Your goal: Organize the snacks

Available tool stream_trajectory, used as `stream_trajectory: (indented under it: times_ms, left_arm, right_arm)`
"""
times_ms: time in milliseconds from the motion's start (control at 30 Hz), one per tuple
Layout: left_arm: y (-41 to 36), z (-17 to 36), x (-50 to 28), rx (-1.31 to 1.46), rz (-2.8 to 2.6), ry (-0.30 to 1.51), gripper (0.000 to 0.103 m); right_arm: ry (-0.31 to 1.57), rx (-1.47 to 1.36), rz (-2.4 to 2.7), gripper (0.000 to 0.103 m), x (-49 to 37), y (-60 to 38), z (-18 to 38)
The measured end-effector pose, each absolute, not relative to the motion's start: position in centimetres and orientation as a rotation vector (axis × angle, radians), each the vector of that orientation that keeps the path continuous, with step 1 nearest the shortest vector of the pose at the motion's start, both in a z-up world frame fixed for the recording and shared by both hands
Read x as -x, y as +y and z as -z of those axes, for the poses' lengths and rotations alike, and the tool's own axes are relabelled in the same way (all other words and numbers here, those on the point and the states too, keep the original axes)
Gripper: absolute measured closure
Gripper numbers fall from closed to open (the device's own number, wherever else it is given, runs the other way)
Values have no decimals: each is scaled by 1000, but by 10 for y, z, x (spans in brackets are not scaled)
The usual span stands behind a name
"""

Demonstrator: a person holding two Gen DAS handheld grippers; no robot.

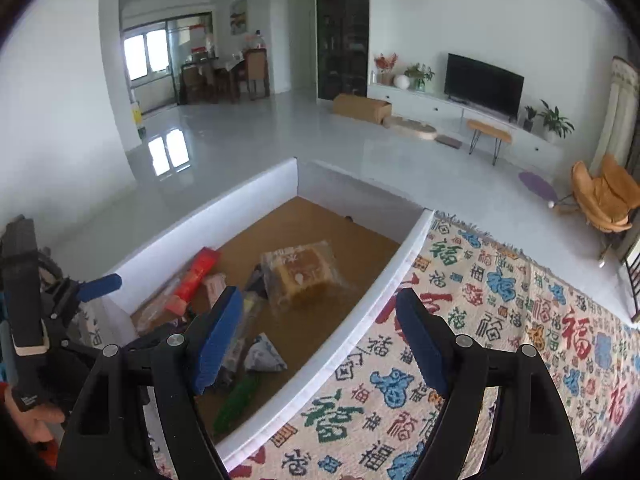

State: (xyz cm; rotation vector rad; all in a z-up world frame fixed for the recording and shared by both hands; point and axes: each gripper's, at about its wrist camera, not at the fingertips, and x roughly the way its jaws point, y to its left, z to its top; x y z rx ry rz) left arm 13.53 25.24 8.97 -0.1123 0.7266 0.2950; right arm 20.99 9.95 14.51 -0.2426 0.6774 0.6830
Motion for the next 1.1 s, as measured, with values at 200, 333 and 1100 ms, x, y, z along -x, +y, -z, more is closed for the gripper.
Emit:
stream_trajectory:
  times_ms: [200, 333, 1100]
  left_arm:
    - [254, -90, -125, 46, -436, 734, 0]
    - [260, -91, -116, 99, -408, 727, 0]
    - [259, -106, -101, 69, -435, 700, 0]
  right_arm:
    - [693, 267, -695, 21, -189, 100, -131]
    - [686, 286, -703, 21, -179, 104, -124]
    - [780, 217, -716, 21, -171, 117, -110]
